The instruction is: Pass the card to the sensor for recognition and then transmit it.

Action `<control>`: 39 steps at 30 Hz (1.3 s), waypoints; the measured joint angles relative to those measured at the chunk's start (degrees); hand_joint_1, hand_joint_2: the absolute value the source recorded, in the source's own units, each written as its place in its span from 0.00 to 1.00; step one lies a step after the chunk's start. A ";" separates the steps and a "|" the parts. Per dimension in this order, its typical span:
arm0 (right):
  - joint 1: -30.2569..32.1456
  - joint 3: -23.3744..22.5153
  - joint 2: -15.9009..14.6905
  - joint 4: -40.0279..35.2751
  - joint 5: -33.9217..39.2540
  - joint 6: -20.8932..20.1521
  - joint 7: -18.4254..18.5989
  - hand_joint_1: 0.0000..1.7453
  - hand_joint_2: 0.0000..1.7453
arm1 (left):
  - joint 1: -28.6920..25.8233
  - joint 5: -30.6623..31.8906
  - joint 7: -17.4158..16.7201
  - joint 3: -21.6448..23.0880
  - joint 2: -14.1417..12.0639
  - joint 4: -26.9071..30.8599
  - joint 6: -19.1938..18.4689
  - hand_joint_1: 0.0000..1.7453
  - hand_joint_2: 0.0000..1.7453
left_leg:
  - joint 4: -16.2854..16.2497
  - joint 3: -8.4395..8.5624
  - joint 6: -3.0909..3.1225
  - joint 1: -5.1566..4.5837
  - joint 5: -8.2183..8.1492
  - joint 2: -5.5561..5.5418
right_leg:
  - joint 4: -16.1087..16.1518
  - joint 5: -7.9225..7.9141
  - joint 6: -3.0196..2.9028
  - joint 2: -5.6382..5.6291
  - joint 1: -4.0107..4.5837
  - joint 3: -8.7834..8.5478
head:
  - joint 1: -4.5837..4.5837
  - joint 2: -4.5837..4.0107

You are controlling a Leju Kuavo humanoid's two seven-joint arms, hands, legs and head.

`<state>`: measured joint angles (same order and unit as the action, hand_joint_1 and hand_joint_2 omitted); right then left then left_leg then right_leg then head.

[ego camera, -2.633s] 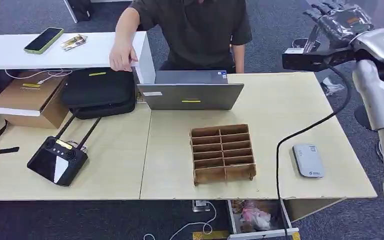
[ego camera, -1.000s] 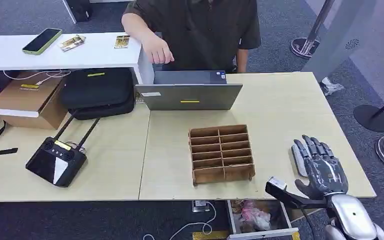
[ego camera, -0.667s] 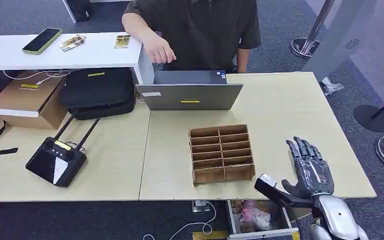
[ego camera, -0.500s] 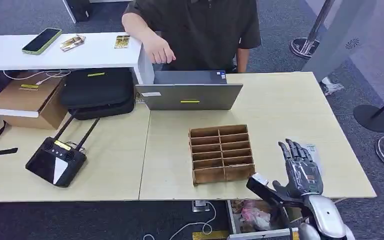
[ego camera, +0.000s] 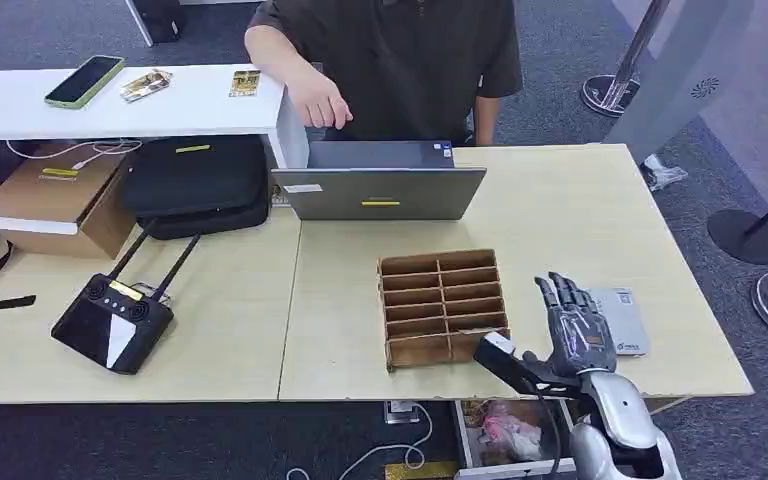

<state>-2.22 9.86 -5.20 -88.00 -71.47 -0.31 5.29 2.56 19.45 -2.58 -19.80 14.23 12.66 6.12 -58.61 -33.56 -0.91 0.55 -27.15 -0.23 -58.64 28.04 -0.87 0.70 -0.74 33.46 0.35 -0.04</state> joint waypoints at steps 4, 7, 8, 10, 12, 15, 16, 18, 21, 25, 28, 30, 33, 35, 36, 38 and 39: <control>-1.70 0.59 0.18 2.17 -0.33 -0.07 -0.39 0.00 1.00 | 0.00 -0.09 -0.07 0.00 -0.02 0.00 -0.13 0.00 0.00 | 0.00 0.00 0.00 0.00 0.00 0.01 | 0.00 0.00 0.00 -0.01 0.00 0.00 | 0.00 0.00; -3.73 1.07 0.18 3.74 -1.03 -0.11 -0.44 0.00 1.00 | -0.01 -0.65 -0.07 0.00 -0.11 0.00 -0.33 0.00 0.00 | 0.00 0.02 -0.01 0.00 0.01 0.00 | -0.01 -0.01 0.00 0.00 0.00 -0.01 | 0.00 0.00; -4.22 1.18 0.18 4.16 -1.07 -0.11 -0.44 0.00 1.00 | -0.03 -0.76 -0.07 0.00 -0.11 0.00 -0.33 0.00 0.00 | 0.00 0.02 -0.01 0.00 0.01 0.00 | -0.01 -0.01 0.00 0.01 0.00 -0.01 | 0.00 0.00; -4.77 1.42 0.18 4.70 -1.07 -0.11 -0.42 0.00 1.00 | -0.02 -0.76 -0.07 0.00 -0.13 0.00 -0.35 0.00 0.00 | 0.00 0.02 -0.01 0.00 0.01 0.00 | -0.01 -0.01 0.00 0.01 0.00 -0.01 | 0.00 0.00; -5.00 1.51 0.18 5.12 -1.50 -0.11 -0.39 0.00 1.00 | -0.02 -0.87 -0.07 0.00 -0.13 0.00 -0.35 0.00 0.00 | 0.00 0.01 -0.01 0.00 0.01 0.00 | -0.01 -0.01 0.00 0.00 0.00 -0.01 | 0.00 0.00; -5.52 1.68 -0.09 5.40 -2.43 -0.11 0.20 0.00 1.00 | -0.03 -1.70 0.02 0.00 -0.13 0.00 -0.33 0.00 0.00 | 0.00 0.01 -0.01 -0.01 0.01 0.00 | 0.00 -0.01 -0.01 -0.01 0.00 0.00 | 0.00 0.00; -5.69 1.68 -0.26 5.40 -2.49 -0.13 0.35 0.00 1.00 | -0.05 -1.90 0.09 0.00 -0.15 0.00 -0.33 0.00 0.00 | -0.01 0.02 -0.01 -0.01 0.01 0.00 | 0.00 0.00 0.00 0.00 -0.01 0.00 | 0.00 0.00; -5.78 1.68 -1.20 4.94 -2.54 -0.72 0.98 0.00 1.00 | -0.12 -2.18 0.37 0.00 -0.15 0.00 -0.33 0.00 0.00 | -0.01 0.01 -0.01 -0.01 0.00 -0.03 | 0.01 0.00 0.00 0.04 -0.01 0.00 | 0.00 0.00; -5.49 1.71 -3.19 3.11 -2.43 -2.64 1.38 0.00 1.00 | -0.18 -2.47 0.55 0.00 -0.20 0.00 -0.48 0.00 0.00 | -0.01 0.01 -0.01 -0.02 0.00 -0.01 | 0.01 -0.01 0.00 0.01 -0.02 0.00 | 0.00 0.00; -4.42 1.75 -5.29 0.07 -1.49 -5.34 1.33 0.00 1.00 | -0.26 -2.84 0.77 -0.02 -0.35 0.00 -0.90 0.00 0.00 | -0.01 0.01 0.00 -0.02 0.00 -0.01 | 0.01 -0.01 0.00 0.01 -0.02 0.00 | 0.00 0.00; -3.98 1.75 -6.38 -1.46 -1.16 -6.32 1.38 0.00 1.00 | -0.30 -3.02 0.92 -0.11 -0.37 0.00 -1.03 0.00 0.00 | -0.01 0.01 0.00 -0.02 0.00 -0.01 | 0.01 -0.01 0.00 0.00 -0.02 0.00 | 0.00 0.00; -3.79 1.75 -6.86 -2.16 -1.11 -6.36 1.38 0.00 1.00 | -0.31 -3.04 0.94 -0.11 -0.37 0.00 -1.03 0.00 0.00 | -0.01 0.01 0.00 -0.01 0.00 -0.01 | 0.01 -0.01 0.00 0.00 -0.01 0.00 | 0.00 0.00; -3.62 1.77 -7.28 -2.77 -1.12 -6.45 1.40 0.00 1.00 | -0.31 -3.08 0.96 -0.11 -0.39 0.00 -1.05 0.00 0.00 | -0.01 0.01 0.00 -0.01 0.00 -0.01 | 0.00 -0.01 0.00 0.00 -0.01 0.00 | 0.00 0.00; -3.62 1.79 -7.54 -3.10 -1.11 -7.24 1.40 0.00 1.00 | -0.32 -3.30 0.96 -0.13 -0.39 0.00 -1.20 0.00 0.00 | -0.01 0.02 0.00 -0.01 0.00 -0.01 | 0.00 -0.01 0.00 0.00 -0.01 0.00 | 0.00 0.00; -3.62 1.95 -7.74 -3.17 -1.11 -7.89 1.35 0.00 1.00 | -0.32 -3.52 0.96 -0.15 -0.42 -0.02 -1.31 0.00 0.00 | -0.01 0.01 0.00 -0.01 0.00 -0.01 | 0.01 -0.01 0.00 0.00 -0.01 0.00 | 0.00 0.00; -3.61 2.30 -8.56 -3.36 -0.77 -9.35 0.99 0.00 1.00 | -0.35 -3.91 1.03 -0.20 -0.46 -0.04 -1.44 0.00 0.00 | -0.01 0.01 0.00 -0.02 0.00 -0.01 | 0.01 -0.01 0.00 0.01 -0.02 0.00 | 0.02 0.00; -3.60 2.40 -9.13 -3.67 -0.12 -9.92 0.66 0.00 1.00 | -0.37 -3.98 1.11 -0.20 -0.46 -0.07 -1.44 0.00 0.00 | -0.01 0.01 0.00 -0.03 0.00 -0.01 | 0.01 -0.01 0.00 0.01 -0.02 0.00 | 0.00 0.00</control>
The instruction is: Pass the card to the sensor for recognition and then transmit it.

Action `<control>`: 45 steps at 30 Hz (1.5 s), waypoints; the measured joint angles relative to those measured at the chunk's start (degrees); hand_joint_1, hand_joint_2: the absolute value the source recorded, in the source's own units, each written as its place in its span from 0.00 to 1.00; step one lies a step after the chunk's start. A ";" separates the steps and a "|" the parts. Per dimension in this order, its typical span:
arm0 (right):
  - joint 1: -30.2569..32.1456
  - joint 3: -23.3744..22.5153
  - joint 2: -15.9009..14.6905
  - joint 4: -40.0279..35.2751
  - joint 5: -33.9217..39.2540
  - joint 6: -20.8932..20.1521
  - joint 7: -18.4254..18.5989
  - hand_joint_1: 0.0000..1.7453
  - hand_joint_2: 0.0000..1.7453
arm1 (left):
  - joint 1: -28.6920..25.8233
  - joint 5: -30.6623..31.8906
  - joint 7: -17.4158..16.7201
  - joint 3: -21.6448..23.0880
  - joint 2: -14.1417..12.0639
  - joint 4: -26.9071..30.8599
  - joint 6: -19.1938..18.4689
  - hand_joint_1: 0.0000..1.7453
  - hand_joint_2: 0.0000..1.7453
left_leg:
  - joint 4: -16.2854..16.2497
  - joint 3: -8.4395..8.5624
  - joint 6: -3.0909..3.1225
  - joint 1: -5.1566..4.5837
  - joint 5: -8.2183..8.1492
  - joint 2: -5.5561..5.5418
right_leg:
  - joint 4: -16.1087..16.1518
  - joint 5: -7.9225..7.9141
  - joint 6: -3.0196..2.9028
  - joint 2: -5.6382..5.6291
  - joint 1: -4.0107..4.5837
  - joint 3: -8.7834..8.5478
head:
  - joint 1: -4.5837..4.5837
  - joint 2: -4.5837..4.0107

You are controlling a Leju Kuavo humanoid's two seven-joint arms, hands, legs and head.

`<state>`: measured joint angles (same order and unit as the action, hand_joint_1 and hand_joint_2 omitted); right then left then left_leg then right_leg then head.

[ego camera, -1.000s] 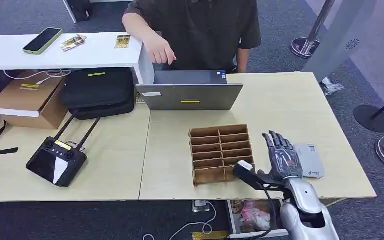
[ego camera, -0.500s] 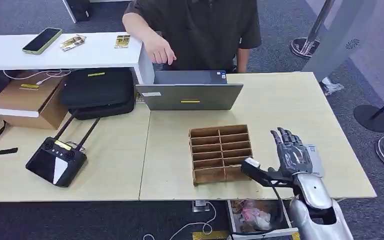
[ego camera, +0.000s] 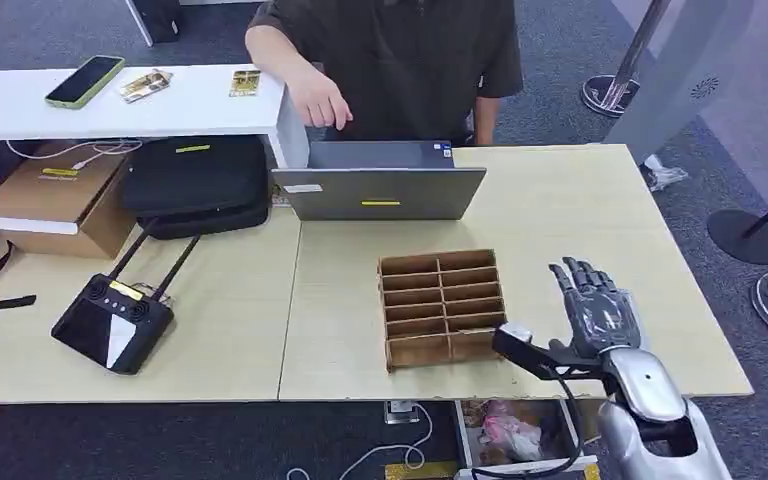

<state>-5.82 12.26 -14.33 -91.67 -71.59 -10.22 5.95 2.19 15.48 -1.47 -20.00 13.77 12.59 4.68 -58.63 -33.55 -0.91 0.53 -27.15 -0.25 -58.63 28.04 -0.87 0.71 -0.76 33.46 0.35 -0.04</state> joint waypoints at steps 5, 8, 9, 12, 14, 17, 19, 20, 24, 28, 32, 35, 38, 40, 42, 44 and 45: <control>0.11 0.31 -5.36 -2.72 4.14 -1.19 -0.74 0.00 1.00 | -0.14 -0.05 0.72 -0.02 -0.02 -0.02 -0.02 0.00 0.00 | -0.02 0.00 0.02 -0.05 -0.02 -0.01 | 0.02 0.00 0.00 0.02 -0.04 0.00 | 0.00 0.00; 1.30 0.31 -8.50 -4.76 5.82 -1.12 -0.62 0.00 1.00 | -0.22 -0.33 0.92 -0.09 -0.02 -0.02 -0.02 0.00 0.00 | -0.02 -0.02 0.03 -0.05 -0.02 -0.01 | 0.03 0.00 0.01 0.01 -0.05 0.00 | 0.00 0.00; 1.67 0.31 -9.25 -5.31 6.17 -1.31 -0.38 0.00 1.00 | -0.21 -0.48 0.90 -0.13 -0.02 -0.02 -0.04 0.00 0.00 | -0.02 -0.01 0.05 -0.05 -0.04 0.00 | 0.03 0.00 0.01 0.00 -0.05 0.00 | 0.00 0.00; 2.25 0.44 -12.16 -6.43 7.42 -4.38 0.72 0.00 1.00 | -0.17 -0.48 0.59 -0.17 -0.07 -0.02 -0.28 0.00 0.00 | -0.02 0.00 0.06 -0.05 -0.04 0.00 | 0.03 0.00 0.01 0.01 -0.06 0.00 | 0.00 0.00; 2.13 0.44 -15.93 -7.30 11.12 -7.93 0.35 0.00 1.00 | -0.18 -0.57 0.57 -0.22 -0.20 -0.02 -0.59 0.00 0.00 | -0.02 -0.02 0.06 -0.08 -0.04 -0.01 | 0.02 0.00 0.01 0.03 -0.09 0.00 | -0.02 0.00; 0.52 0.24 -21.34 -8.27 15.62 -11.62 -1.21 0.00 1.00 | -0.20 -0.92 0.59 -0.35 -0.28 -0.02 -0.85 0.00 0.00 | -0.02 -0.04 0.06 -0.09 -0.04 0.04 | 0.01 -0.02 0.02 -0.03 -0.10 -0.02 | -0.02 0.00; -2.10 0.50 -24.56 -8.26 18.32 -13.51 -2.42 0.00 1.00 | -0.22 -1.46 0.87 -0.61 -0.35 -0.09 -1.22 0.00 0.00 | -0.02 -0.03 0.07 -0.18 -0.04 0.06 | 0.00 -0.03 0.03 -0.07 -0.17 -0.01 | -0.02 0.00; -3.86 0.79 -25.91 -8.18 19.49 -14.04 -2.73 0.00 1.00 | -0.26 -1.75 1.07 -0.96 -0.35 -0.11 -1.36 0.00 0.00 | -0.02 0.03 0.07 -0.20 -0.03 0.06 | 0.00 -0.03 0.03 -0.07 -0.18 0.00 | 0.00 0.00; -9.50 2.93 -29.08 -7.37 22.74 -14.89 -3.06 0.00 1.00 | -0.26 -2.27 1.20 -1.36 -0.39 -0.22 -1.53 0.00 0.00 | -0.02 0.05 0.10 -0.15 -0.01 0.00 | 0.00 -0.02 0.03 0.01 -0.15 -0.05 | 0.02 0.00; -13.19 7.86 -29.03 -5.36 23.46 -11.91 -0.36 0.00 1.00 | -0.23 -2.45 1.20 -1.49 -0.39 -0.24 -1.62 0.00 0.00 | -0.01 0.10 0.09 -0.11 -0.01 0.01 | -0.02 -0.02 0.02 -0.03 -0.12 -0.07 | -0.05 0.00; -12.32 11.74 -26.47 -4.57 20.40 -8.68 2.93 0.00 1.00 | -0.19 -2.45 1.09 -1.49 -0.37 -0.24 -1.77 0.00 0.00 | 0.00 0.06 0.09 -0.08 -0.01 -0.05 | -0.01 0.00 0.01 0.03 -0.08 -0.06 | -0.07 0.00; -11.90 13.34 -24.72 -4.02 19.52 -8.42 3.65 0.00 1.00 | -0.20 -2.47 1.05 -1.49 -0.37 -0.24 -2.03 0.00 0.00 | 0.00 0.04 0.09 -0.08 -0.02 -0.05 | -0.01 0.01 0.00 0.03 -0.07 -0.06 | -0.07 0.00; -11.79 14.25 -23.13 -3.54 19.33 -8.42 3.74 0.00 1.00 | -0.20 -2.54 1.03 -1.49 -0.48 -0.24 -2.36 0.00 0.00 | 0.01 0.05 0.09 -0.08 -0.02 -0.04 | -0.01 0.01 0.01 0.02 -0.08 -0.05 | -0.04 0.00; -11.70 14.73 -22.49 -3.19 19.31 -8.44 3.74 0.00 1.00 | -0.21 -2.62 0.98 -1.49 -0.48 -0.24 -2.51 0.00 0.00 | 0.01 0.05 0.09 -0.08 -0.01 -0.05 | -0.01 0.01 0.01 0.04 -0.08 -0.05 | -0.04 0.00; -11.31 14.97 -22.06 -2.89 19.31 -8.42 3.78 0.00 1.00 | -0.21 -2.82 0.88 -1.51 -0.52 -0.24 -2.60 0.00 0.00 | 0.00 0.05 0.09 -0.09 -0.01 -0.05 | -0.01 0.01 0.01 0.04 -0.09 -0.06 | -0.04 0.00; -10.22 14.93 -21.80 -2.84 19.33 -8.03 4.22 0.00 1.00 | -0.20 -3.02 0.68 -1.64 -0.59 -0.24 -2.75 0.00 0.00 | 0.00 0.05 0.09 -0.09 -0.02 -0.05 | -0.01 0.01 0.01 0.05 -0.09 -0.07 | -0.04 0.00; -9.49 14.78 -21.73 -2.91 19.33 -7.52 4.39 0.00 1.00 | -0.20 -3.06 0.66 -1.73 -0.59 -0.24 -2.78 0.00 0.00 | 0.00 0.05 0.09 -0.10 -0.02 -0.06 | -0.01 0.01 0.01 0.06 -0.10 -0.07 | -0.04 0.00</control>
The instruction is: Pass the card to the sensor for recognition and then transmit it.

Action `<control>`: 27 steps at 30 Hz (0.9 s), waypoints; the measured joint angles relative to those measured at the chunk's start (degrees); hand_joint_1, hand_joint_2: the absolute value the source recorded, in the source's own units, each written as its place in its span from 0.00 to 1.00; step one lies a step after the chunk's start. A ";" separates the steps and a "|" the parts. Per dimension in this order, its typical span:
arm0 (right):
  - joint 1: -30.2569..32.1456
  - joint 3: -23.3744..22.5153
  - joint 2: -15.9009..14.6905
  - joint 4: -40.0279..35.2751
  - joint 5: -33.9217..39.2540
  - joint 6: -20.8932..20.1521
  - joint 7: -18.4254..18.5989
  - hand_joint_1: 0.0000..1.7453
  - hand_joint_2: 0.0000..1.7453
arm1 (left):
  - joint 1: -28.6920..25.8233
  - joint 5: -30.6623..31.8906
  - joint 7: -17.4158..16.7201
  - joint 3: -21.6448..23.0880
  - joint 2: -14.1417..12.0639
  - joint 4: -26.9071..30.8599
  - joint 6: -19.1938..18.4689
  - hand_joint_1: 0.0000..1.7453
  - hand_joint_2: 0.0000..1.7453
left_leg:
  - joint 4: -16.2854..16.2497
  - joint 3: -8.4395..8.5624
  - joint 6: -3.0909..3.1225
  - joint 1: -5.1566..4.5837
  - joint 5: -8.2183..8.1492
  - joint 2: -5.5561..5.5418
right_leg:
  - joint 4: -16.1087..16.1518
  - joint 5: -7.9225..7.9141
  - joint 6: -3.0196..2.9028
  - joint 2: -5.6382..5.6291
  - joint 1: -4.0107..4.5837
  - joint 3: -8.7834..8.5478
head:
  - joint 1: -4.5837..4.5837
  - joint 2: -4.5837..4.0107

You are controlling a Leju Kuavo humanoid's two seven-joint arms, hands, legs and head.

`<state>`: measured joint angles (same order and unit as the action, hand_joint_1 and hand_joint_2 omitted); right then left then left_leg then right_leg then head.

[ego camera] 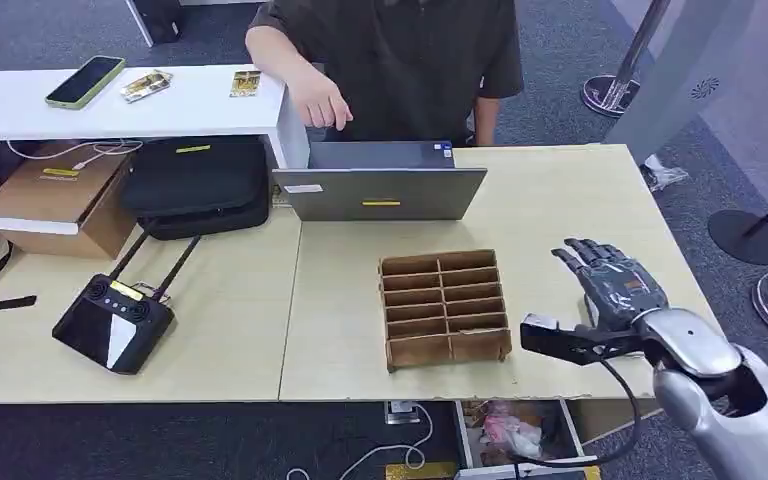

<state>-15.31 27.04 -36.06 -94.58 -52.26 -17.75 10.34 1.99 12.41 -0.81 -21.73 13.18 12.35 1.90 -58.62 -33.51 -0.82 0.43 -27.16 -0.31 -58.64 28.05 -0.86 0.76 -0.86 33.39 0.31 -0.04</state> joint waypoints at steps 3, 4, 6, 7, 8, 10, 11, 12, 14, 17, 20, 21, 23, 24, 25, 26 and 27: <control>2.94 -0.91 0.59 -1.07 -0.61 1.55 1.20 0.00 1.00 | 0.00 -0.09 -0.02 -0.13 0.00 0.00 -0.04 0.00 0.00 | 0.00 0.00 0.01 -0.03 -0.01 -0.01 | 0.01 0.02 0.02 0.00 -0.02 0.00 | -0.02 0.00; 4.61 -1.68 1.15 -1.90 -1.33 2.01 1.70 0.00 1.00 | 0.00 -0.09 -0.02 -0.15 0.00 0.00 -0.04 0.00 0.00 | 0.00 0.00 0.02 -0.03 -0.02 -0.03 | 0.01 0.03 0.04 0.02 -0.02 0.00 | 0.02 0.00; 7.85 -3.04 2.47 -3.67 -3.02 2.25 2.36 0.00 1.00 | 0.00 -0.09 -0.02 -0.17 0.00 0.00 -0.04 0.00 0.00 | 0.00 -0.02 0.02 -0.03 -0.04 -0.06 | 0.01 0.04 0.04 0.04 -0.02 0.01 | 0.00 0.00; 9.45 -3.67 3.22 -4.44 -3.94 2.40 2.58 0.00 1.00 | 0.00 -0.09 -0.02 -0.17 0.00 0.00 -0.04 0.00 0.00 | 0.00 -0.02 0.00 -0.02 -0.06 -0.06 | 0.01 0.05 0.04 0.03 -0.01 0.01 | -0.02 0.00; 10.79 -4.35 3.87 -5.18 -4.68 2.69 2.91 0.00 1.00 | 0.00 -0.09 -0.02 -0.20 0.00 0.00 -0.04 0.00 0.00 | 0.01 -0.02 -0.02 -0.02 -0.07 -0.05 | 0.01 0.06 0.02 0.03 -0.01 0.01 | 0.00 0.00; 12.68 -5.31 5.36 -6.23 -5.44 3.23 3.34 0.00 1.00 | 0.00 -0.20 -0.02 -0.26 0.00 0.00 -0.04 0.00 0.00 | 0.02 0.00 -0.03 -0.02 -0.07 -0.01 | 0.00 0.07 0.01 -0.01 -0.01 0.02 | -0.02 0.00; 13.31 -5.78 6.06 -6.64 -5.68 3.28 3.37 0.00 1.00 | 0.00 -0.28 -0.02 -0.37 0.00 0.00 -0.02 0.00 0.00 | 0.02 0.01 -0.03 -0.02 -0.07 0.00 | 0.00 0.07 0.01 -0.02 0.00 0.02 | -0.02 0.00; 13.67 -6.05 6.55 -6.82 -5.84 3.32 3.39 0.00 1.00 | 0.00 -0.41 -0.02 -0.57 0.00 0.00 -0.02 0.00 0.00 | 0.02 0.01 -0.03 -0.01 -0.07 0.01 | 0.00 0.07 0.01 -0.03 0.00 0.02 | 0.00 0.00; 14.06 -6.62 7.59 -6.99 -5.92 3.50 3.52 0.00 1.00 | 0.00 -0.61 0.00 -0.79 0.02 0.00 -0.04 0.00 0.00 | 0.02 0.02 -0.03 -0.01 -0.07 0.04 | 0.00 0.06 0.01 -0.04 0.00 0.01 | 0.00 0.00; 14.20 -7.19 8.67 -6.99 -6.01 3.97 3.60 0.00 1.00 | 0.00 -0.76 0.00 -0.92 0.02 0.00 -0.04 0.00 0.00 | 0.02 0.02 -0.03 -0.02 -0.06 0.04 | 0.00 0.06 0.02 -0.04 -0.01 0.00 | 0.00 0.00; 14.26 -7.52 9.81 -6.95 -6.23 4.68 3.91 0.00 1.00 | 0.00 -0.92 0.04 -1.00 0.02 0.00 -0.04 0.00 0.00 | 0.02 0.03 -0.03 -0.03 -0.06 0.04 | 0.00 0.05 0.02 -0.04 -0.02 -0.01 | 0.00 0.00; 14.26 -7.65 10.16 -6.88 -6.27 5.07 4.02 0.00 1.00 | 0.00 -0.92 0.04 -1.03 0.05 0.00 -0.04 0.00 0.00 | 0.02 0.03 -0.03 -0.03 -0.06 0.04 | 0.00 0.05 0.02 -0.04 -0.02 -0.01 | -0.02 0.00; 14.16 -7.93 11.32 -6.51 -6.38 6.14 4.33 0.00 1.00 | 0.01 -0.92 0.04 -1.03 0.05 0.00 -0.02 0.00 0.00 | 0.02 0.03 -0.03 -0.03 -0.06 0.04 | 0.00 0.05 0.02 -0.04 -0.02 -0.01 | 0.00 0.00; 14.15 -8.04 11.98 -6.32 -6.45 6.47 4.43 0.00 1.00 | 0.01 -0.92 0.04 -1.03 0.07 0.00 0.00 0.00 0.00 | 0.02 0.03 -0.03 -0.03 -0.06 0.04 | 0.00 0.05 0.02 -0.04 -0.02 -0.01 | -0.02 0.00; 14.12 -8.04 12.57 -6.12 -6.65 6.66 4.63 0.00 1.00 | 0.02 -0.92 0.04 -1.03 0.09 0.00 0.02 0.00 0.00 | 0.02 0.03 -0.03 -0.03 -0.06 0.04 | 0.00 0.05 0.02 -0.04 -0.02 -0.01 | 0.00 0.00; 14.07 -8.04 13.35 -5.90 -7.08 6.90 5.00 0.00 1.00 | 0.03 -0.92 0.04 -1.03 0.11 0.00 0.04 0.00 0.00 | 0.02 0.03 -0.03 -0.03 -0.06 0.04 | 0.00 0.05 0.02 -0.04 -0.02 -0.01 | 0.00 0.00; 13.99 -8.04 14.03 -5.68 -7.36 7.01 5.35 0.00 1.00 | 0.03 -0.90 0.04 -1.03 0.13 0.00 0.07 0.00 0.00 | 0.02 0.02 -0.03 -0.03 -0.06 0.04 | 0.00 0.06 0.02 -0.04 -0.02 -0.01 | -0.02 0.00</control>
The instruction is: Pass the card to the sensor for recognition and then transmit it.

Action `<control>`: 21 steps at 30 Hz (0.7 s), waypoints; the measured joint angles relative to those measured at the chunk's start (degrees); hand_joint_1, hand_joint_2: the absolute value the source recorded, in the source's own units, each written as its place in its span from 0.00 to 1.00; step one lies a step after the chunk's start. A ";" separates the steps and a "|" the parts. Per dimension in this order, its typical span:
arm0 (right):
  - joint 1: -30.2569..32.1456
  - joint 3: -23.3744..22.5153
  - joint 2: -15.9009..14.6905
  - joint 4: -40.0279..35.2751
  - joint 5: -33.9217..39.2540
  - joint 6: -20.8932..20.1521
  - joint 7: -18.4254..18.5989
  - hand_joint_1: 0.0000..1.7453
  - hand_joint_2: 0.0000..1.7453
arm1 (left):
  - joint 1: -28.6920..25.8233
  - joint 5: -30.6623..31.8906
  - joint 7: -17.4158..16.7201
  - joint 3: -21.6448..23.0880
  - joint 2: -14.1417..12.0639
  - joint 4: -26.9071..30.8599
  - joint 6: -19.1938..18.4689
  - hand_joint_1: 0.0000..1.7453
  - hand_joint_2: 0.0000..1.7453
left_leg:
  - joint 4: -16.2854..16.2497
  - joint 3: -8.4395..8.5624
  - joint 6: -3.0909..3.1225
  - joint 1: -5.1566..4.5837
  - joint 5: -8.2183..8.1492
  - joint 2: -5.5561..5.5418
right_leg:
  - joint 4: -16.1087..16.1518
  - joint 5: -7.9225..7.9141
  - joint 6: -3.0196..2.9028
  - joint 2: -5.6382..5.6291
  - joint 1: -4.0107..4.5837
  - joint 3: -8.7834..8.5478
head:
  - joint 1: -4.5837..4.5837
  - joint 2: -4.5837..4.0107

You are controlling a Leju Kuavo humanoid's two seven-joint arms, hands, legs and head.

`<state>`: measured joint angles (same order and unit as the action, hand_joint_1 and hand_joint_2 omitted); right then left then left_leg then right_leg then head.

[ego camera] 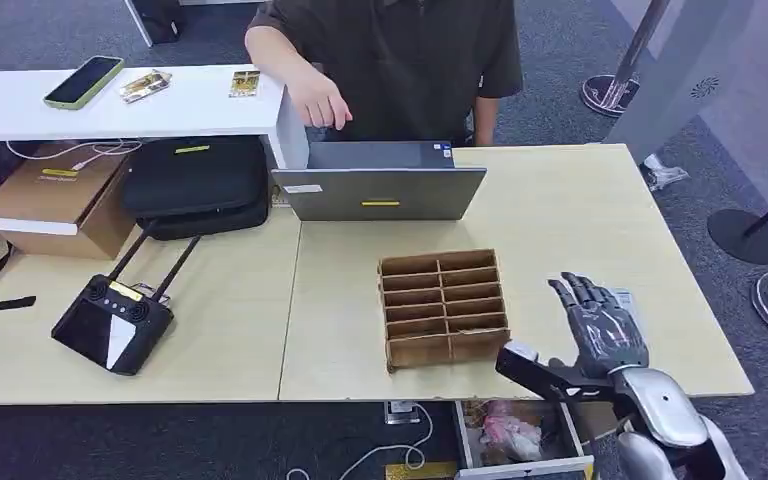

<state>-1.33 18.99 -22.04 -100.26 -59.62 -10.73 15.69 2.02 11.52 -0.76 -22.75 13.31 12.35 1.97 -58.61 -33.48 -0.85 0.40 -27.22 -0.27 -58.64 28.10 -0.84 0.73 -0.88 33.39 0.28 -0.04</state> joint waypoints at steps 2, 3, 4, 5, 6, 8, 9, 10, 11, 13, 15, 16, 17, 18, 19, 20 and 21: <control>-0.24 0.04 1.36 0.48 -0.70 -0.07 0.61 0.00 1.00 | 0.02 0.29 0.00 0.00 0.00 0.00 0.02 0.00 0.00 | 0.00 0.00 0.00 0.01 0.00 0.00 | 0.00 0.00 0.00 0.00 0.01 0.00 | 0.02 0.00; -0.40 0.11 2.04 0.77 -0.94 -0.07 0.79 0.00 1.00 | 0.02 0.33 0.00 0.00 0.02 0.00 0.04 0.00 0.00 | 0.00 0.00 0.00 0.01 0.00 0.00 | 0.00 0.00 0.00 0.00 0.01 0.00 | 0.00 0.00; -0.49 0.20 2.52 0.96 -1.16 -0.07 0.99 0.00 1.00 | 0.04 0.42 -0.02 0.00 0.02 0.00 0.09 0.00 0.00 | 0.00 0.01 0.00 0.01 0.00 0.00 | 0.00 0.00 0.00 0.00 0.01 0.00 | 0.00 0.00; -0.56 0.28 2.85 1.12 -1.45 -0.07 1.07 0.00 1.00 | 0.04 0.50 -0.02 0.00 0.02 0.00 0.13 0.00 0.00 | 0.00 0.00 0.00 0.01 0.00 0.00 | 0.00 0.00 0.00 0.01 0.01 0.00 | 0.00 0.00; -0.63 0.39 3.30 1.38 -1.75 -0.04 1.16 0.00 1.00 | 0.05 0.61 -0.02 0.00 0.02 0.00 0.15 0.00 0.00 | 0.00 0.00 0.00 0.01 0.00 -0.01 | 0.00 0.00 0.00 0.02 0.01 0.00 | 0.02 0.00; -0.69 0.46 4.09 1.73 -2.10 -0.15 1.09 0.00 1.00 | 0.07 0.96 -0.07 0.00 0.04 0.00 0.13 0.00 0.00 | 0.00 0.00 0.00 0.01 0.00 0.00 | 0.00 0.00 0.00 0.01 0.01 0.00 | 0.02 0.00; -0.70 0.55 4.50 1.90 -2.12 -0.35 0.92 0.00 1.00 | 0.07 1.03 -0.07 0.00 0.04 0.00 0.13 0.00 0.00 | 0.00 0.00 0.00 0.01 0.00 0.00 | -0.01 0.00 0.00 0.00 0.01 0.00 | 0.02 0.00; -0.72 0.70 4.81 2.08 -2.15 -0.78 0.68 0.00 1.00 | 0.08 1.12 -0.07 0.00 0.04 0.00 0.13 0.00 0.00 | 0.00 0.00 0.00 0.00 0.00 0.00 | -0.01 0.00 0.00 0.00 0.00 0.00 | 0.02 0.00; -0.72 0.92 5.05 2.28 -2.15 -1.12 0.50 0.00 1.00 | 0.09 1.20 -0.09 0.00 0.04 0.00 0.13 0.00 0.00 | 0.00 0.00 0.00 0.00 0.00 0.00 | 0.00 0.00 0.00 0.00 0.00 0.00 | 0.00 0.00; -0.77 1.29 5.47 2.74 -2.12 -1.47 0.24 0.00 1.00 | 0.09 1.34 -0.11 0.00 0.04 0.00 0.13 0.00 0.00 | 0.00 -0.01 0.00 0.00 0.00 -0.01 | 0.00 0.00 0.00 0.02 0.00 -0.01 | 0.02 0.00; -1.07 1.55 5.62 3.36 -2.08 -1.86 -0.13 0.00 1.00 | 0.10 1.40 -0.15 0.00 0.04 0.00 0.13 0.00 0.00 | 0.00 -0.01 0.00 0.00 0.00 -0.01 | 0.00 0.00 0.00 0.01 0.00 -0.01 | 0.02 0.00; -1.22 1.66 5.64 3.65 -2.01 -1.86 -0.24 0.00 1.00 | 0.10 1.44 -0.17 0.00 0.04 0.00 0.13 0.00 0.00 | 0.00 -0.01 0.00 0.00 0.00 0.00 | 0.00 0.00 0.00 0.01 0.00 0.00 | 0.02 0.00; -1.34 1.75 5.67 3.89 -1.93 -1.86 -0.30 0.00 1.00 | 0.11 1.49 -0.17 0.00 0.04 0.00 0.13 0.00 0.00 | 0.00 -0.01 0.00 0.00 0.00 -0.01 | 0.00 0.00 0.00 0.01 0.00 0.00 | 0.02 0.00; -1.45 1.86 5.71 4.16 -1.88 -1.86 -0.44 0.00 1.00 | 0.11 1.49 -0.18 0.00 0.04 0.00 0.13 0.00 0.00 | 0.00 -0.01 0.00 0.00 0.00 -0.01 | 0.00 0.00 0.00 0.01 0.00 0.00 | 0.02 0.00; -1.56 1.94 5.75 4.44 -1.75 -1.86 -0.46 0.00 1.00 | 0.11 1.51 -0.17 0.00 0.04 0.00 0.13 0.00 0.00 | 0.00 -0.01 0.00 0.00 0.00 -0.01 | 0.00 0.00 0.00 0.02 0.00 0.00 | 0.02 0.00; -1.69 2.01 5.75 4.68 -1.73 -1.86 -0.52 0.00 1.00 | 0.11 1.51 -0.20 0.00 0.04 0.00 0.13 0.00 0.00 | 0.00 -0.01 0.00 -0.01 0.00 -0.01 | 0.00 0.00 0.00 0.02 0.00 0.00 | 0.02 0.00; -1.89 2.14 5.75 5.03 -1.58 -1.88 -0.72 0.00 1.00 | 0.12 1.55 -0.24 0.00 0.04 0.00 0.13 0.00 0.00 | 0.00 -0.01 0.00 0.00 0.00 -0.01 | 0.00 0.00 0.00 0.01 0.00 0.00 | 0.02 0.00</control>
<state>-3.22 21.13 -16.28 -95.23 -61.20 -12.61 14.97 2.14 13.07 -1.01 -22.75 13.35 12.35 2.10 -58.61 -33.49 -0.85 0.40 -27.22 -0.28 -58.64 28.10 -0.84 0.73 -0.88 33.38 0.31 -0.04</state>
